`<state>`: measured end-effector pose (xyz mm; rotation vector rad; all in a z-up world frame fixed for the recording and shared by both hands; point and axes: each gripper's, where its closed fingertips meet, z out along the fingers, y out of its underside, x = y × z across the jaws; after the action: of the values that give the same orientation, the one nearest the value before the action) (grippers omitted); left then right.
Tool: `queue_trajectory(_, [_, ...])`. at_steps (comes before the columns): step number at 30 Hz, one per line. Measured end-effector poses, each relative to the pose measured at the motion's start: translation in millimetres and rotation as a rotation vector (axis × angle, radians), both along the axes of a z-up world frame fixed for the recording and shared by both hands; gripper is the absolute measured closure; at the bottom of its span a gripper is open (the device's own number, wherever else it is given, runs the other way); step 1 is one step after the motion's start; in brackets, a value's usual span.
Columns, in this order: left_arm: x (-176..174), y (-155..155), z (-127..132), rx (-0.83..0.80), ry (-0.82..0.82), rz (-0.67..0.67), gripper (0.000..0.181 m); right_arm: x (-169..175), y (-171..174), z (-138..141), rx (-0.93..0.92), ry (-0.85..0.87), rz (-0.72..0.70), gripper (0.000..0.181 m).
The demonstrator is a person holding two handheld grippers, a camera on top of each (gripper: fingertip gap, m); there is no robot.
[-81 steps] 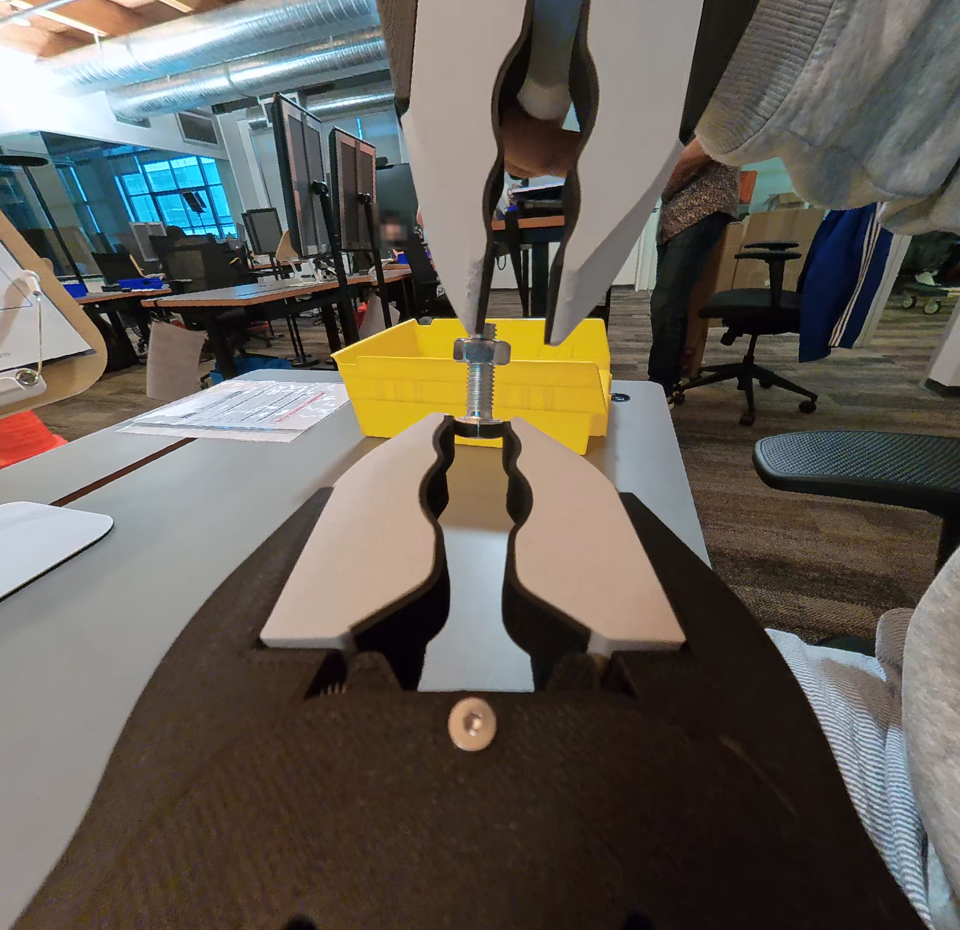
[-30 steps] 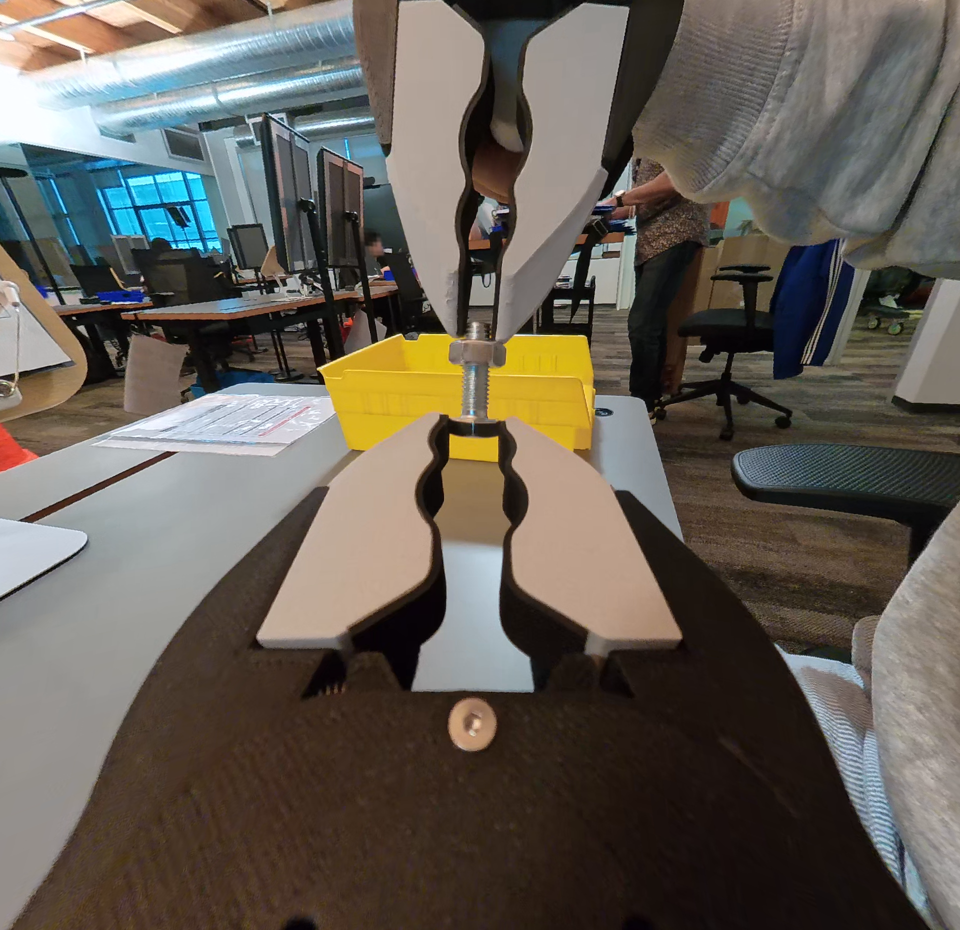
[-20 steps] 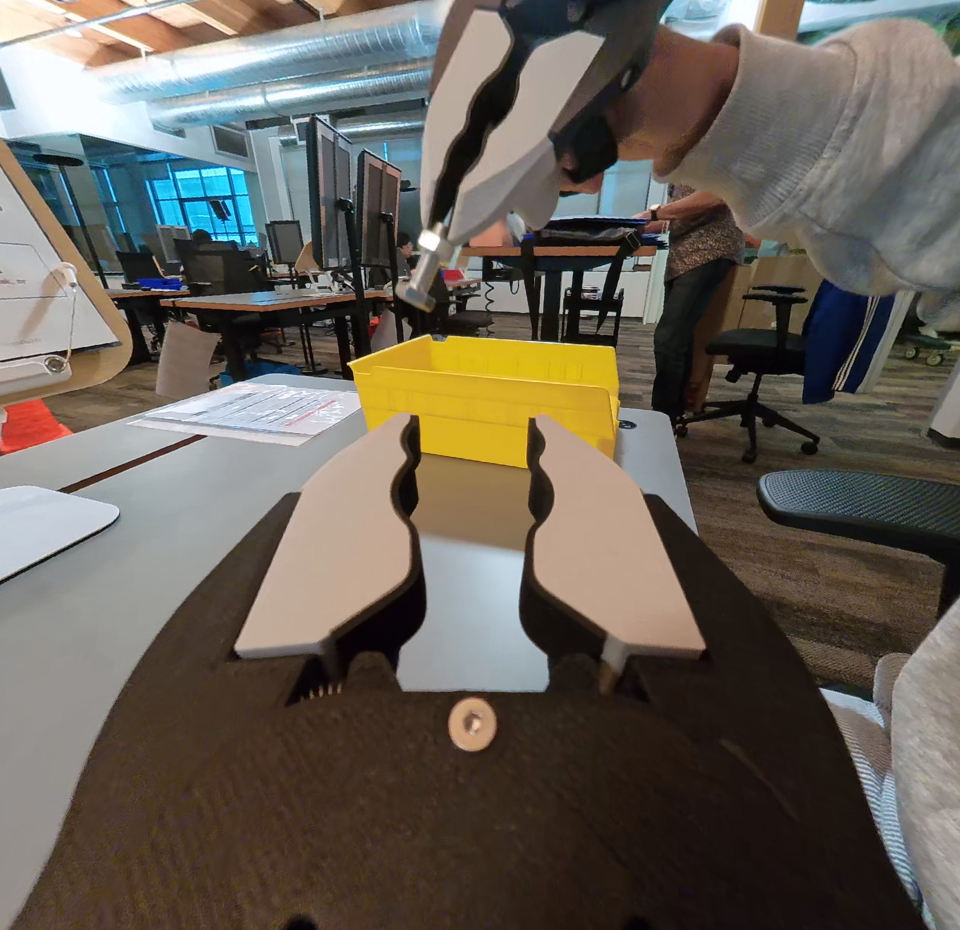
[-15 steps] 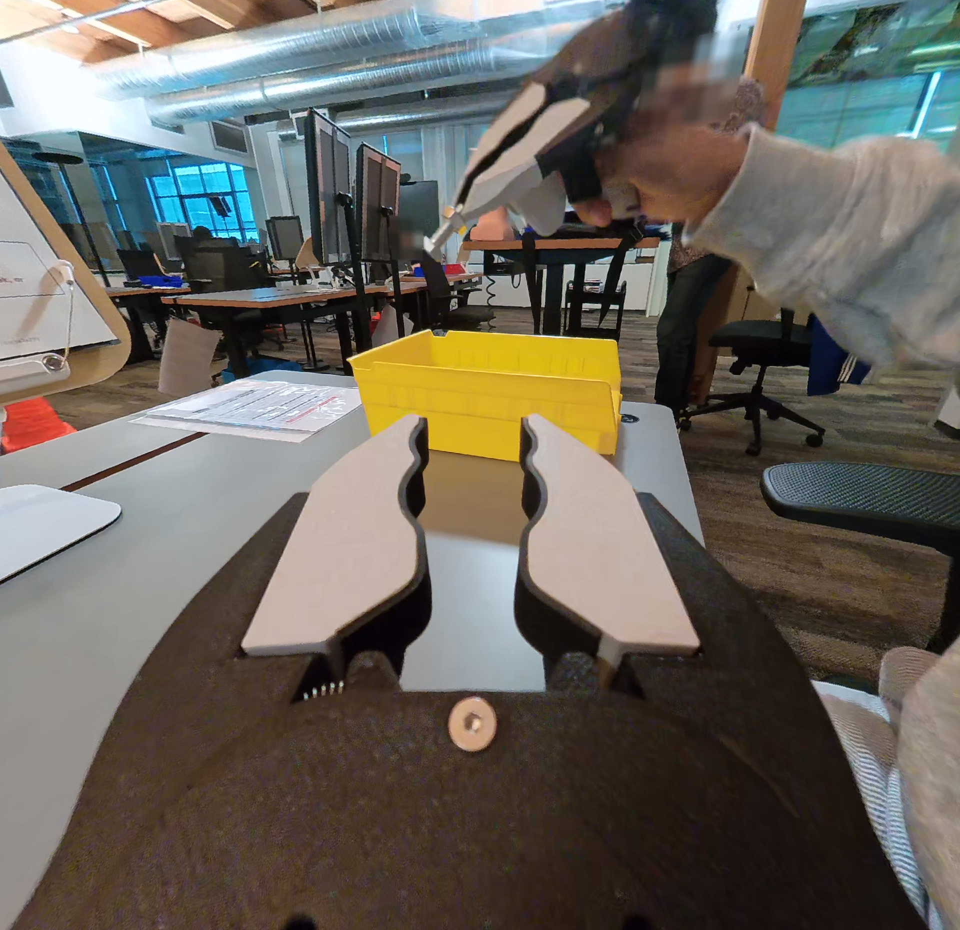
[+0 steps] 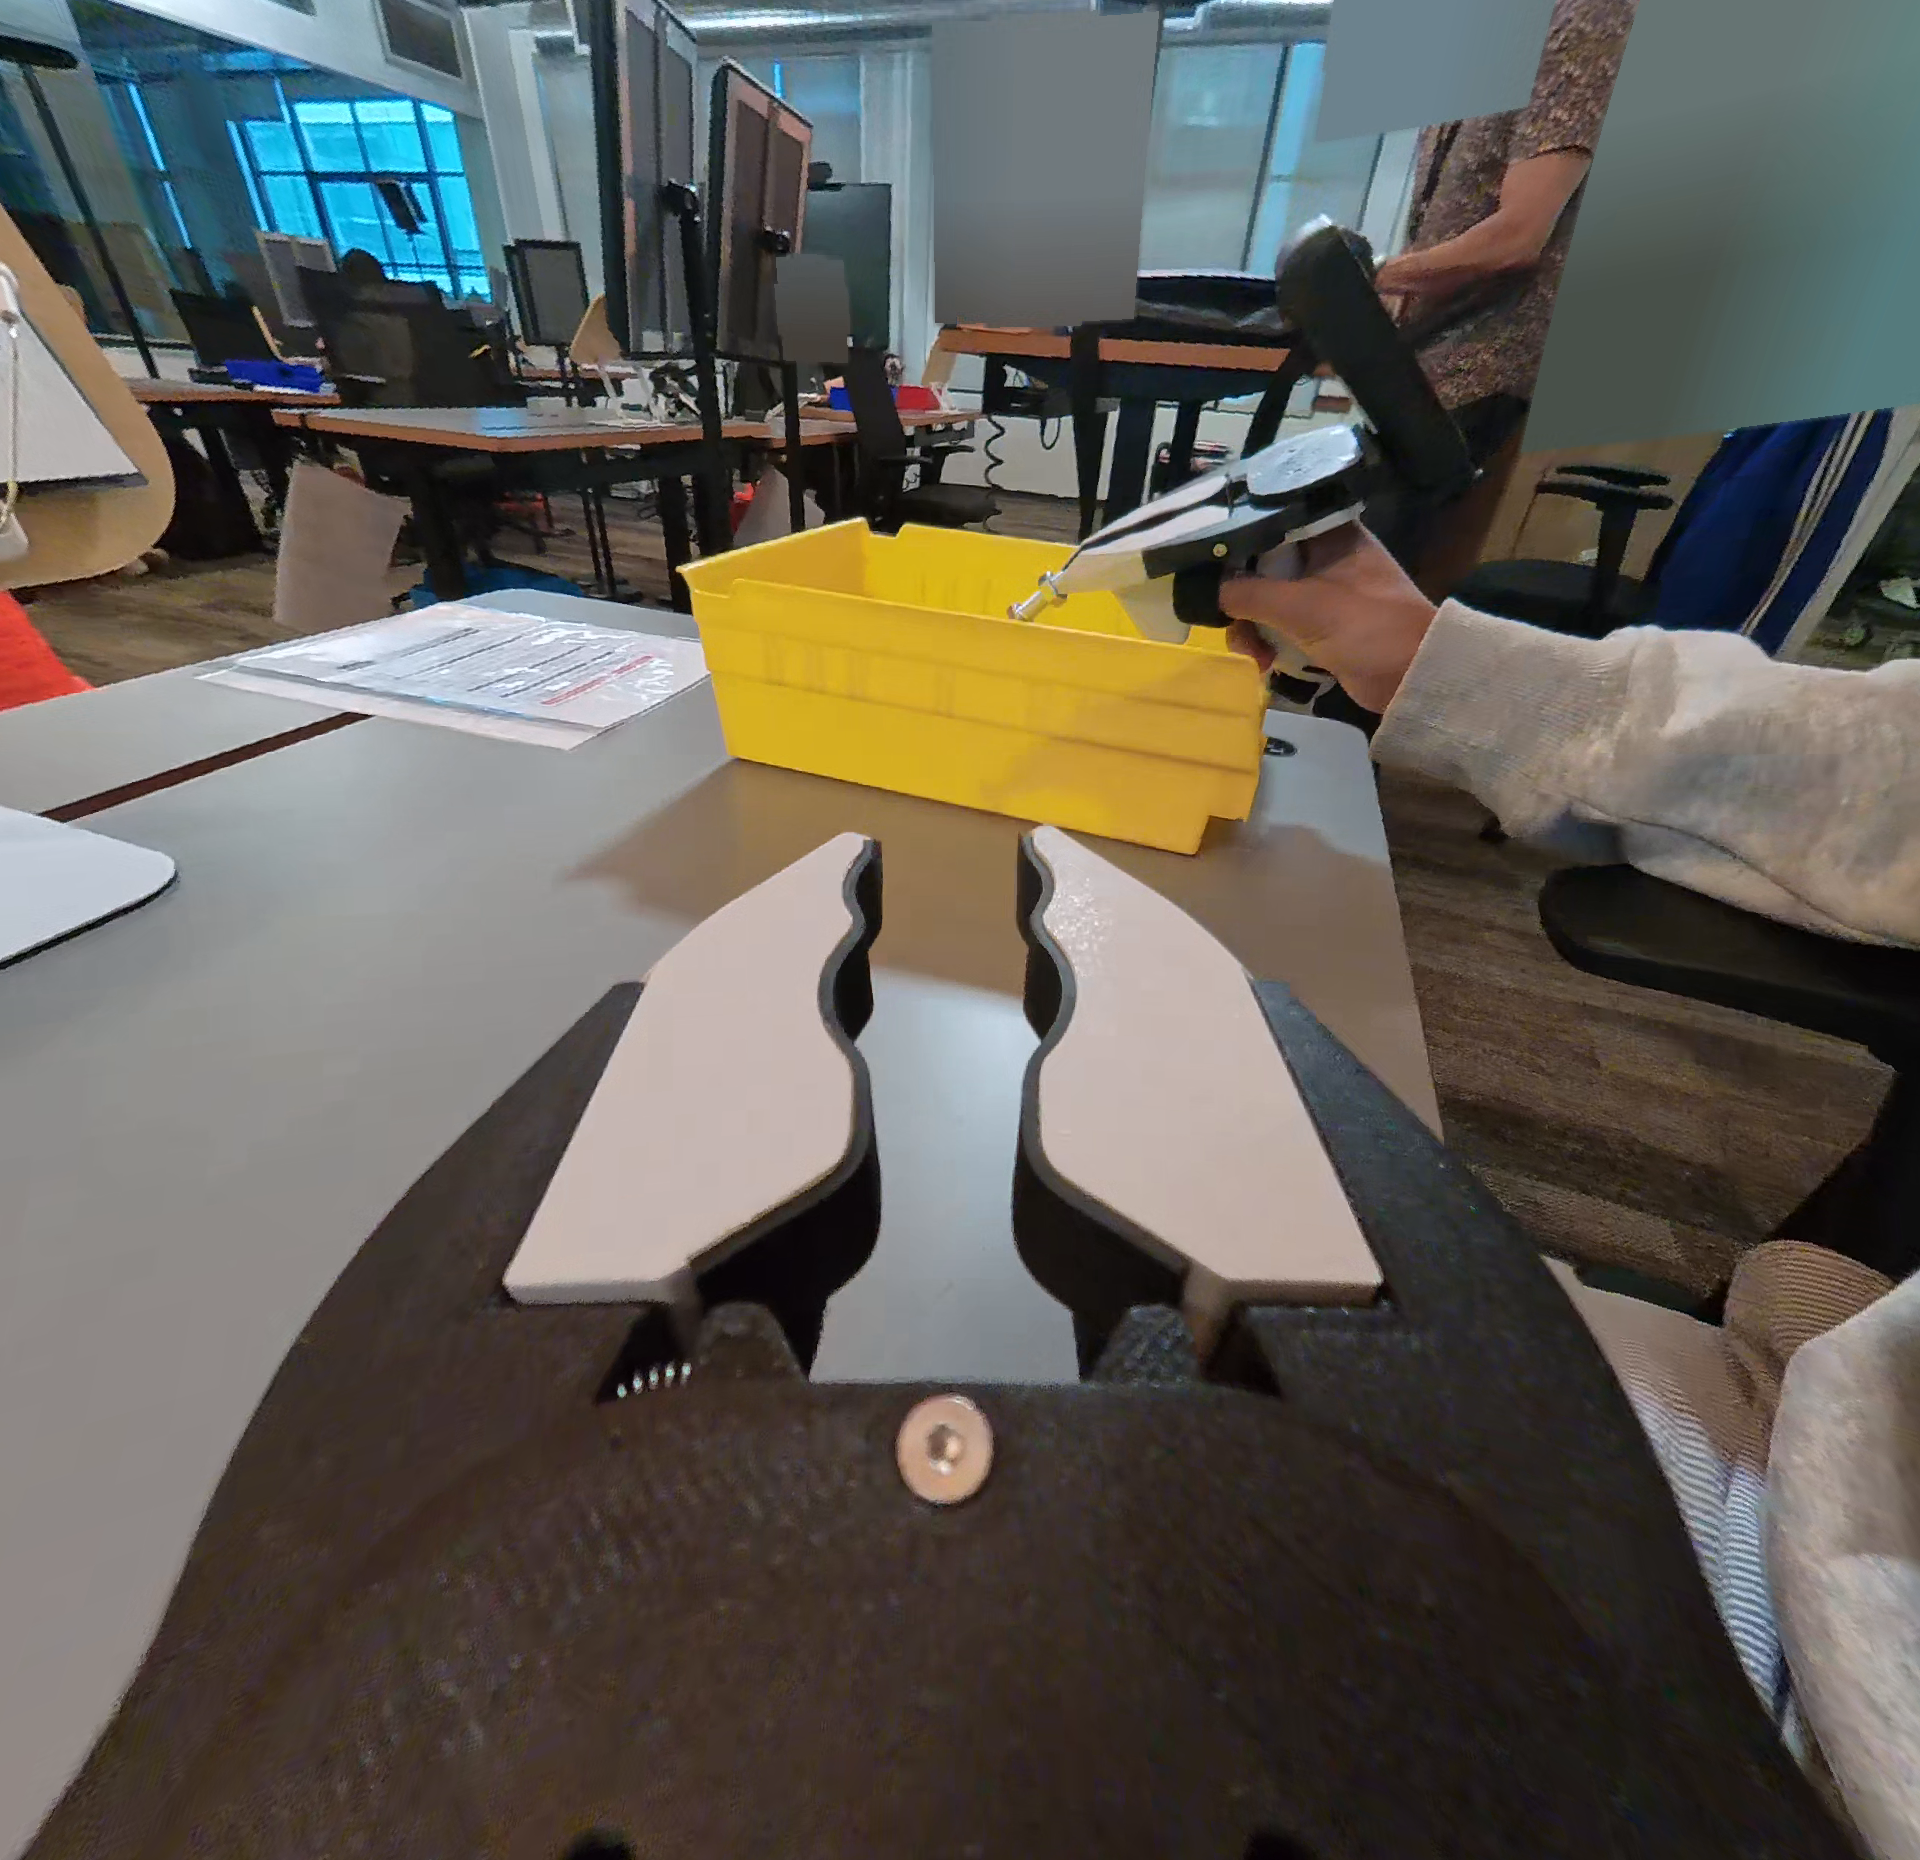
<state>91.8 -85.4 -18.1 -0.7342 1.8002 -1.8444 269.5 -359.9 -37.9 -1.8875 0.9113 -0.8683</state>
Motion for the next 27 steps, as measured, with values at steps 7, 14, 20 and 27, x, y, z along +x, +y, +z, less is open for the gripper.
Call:
queue_trajectory(7, [2, 0, -5, -0.001, 0.03, 0.004, 0.157, 3, 3, -15, -0.19, -0.064, 0.004, 0.172])
queue_trajectory(14, [0, -1, -6, 0.008, 0.036, -0.006, 0.158, 1, 17, -35, -0.33, 0.008, 0.068, 0.172])
queue_trajectory(20, [2, -1, -9, 0.015, 0.049, -0.005, 0.158, 6, 5, -70, -0.56, 0.165, 0.011, 0.172])
queue_trajectory(27, [4, -1, -10, 0.022, 0.052, 0.007, 0.157, -1, -8, -77, -0.725, 0.174, 0.033, 0.172])
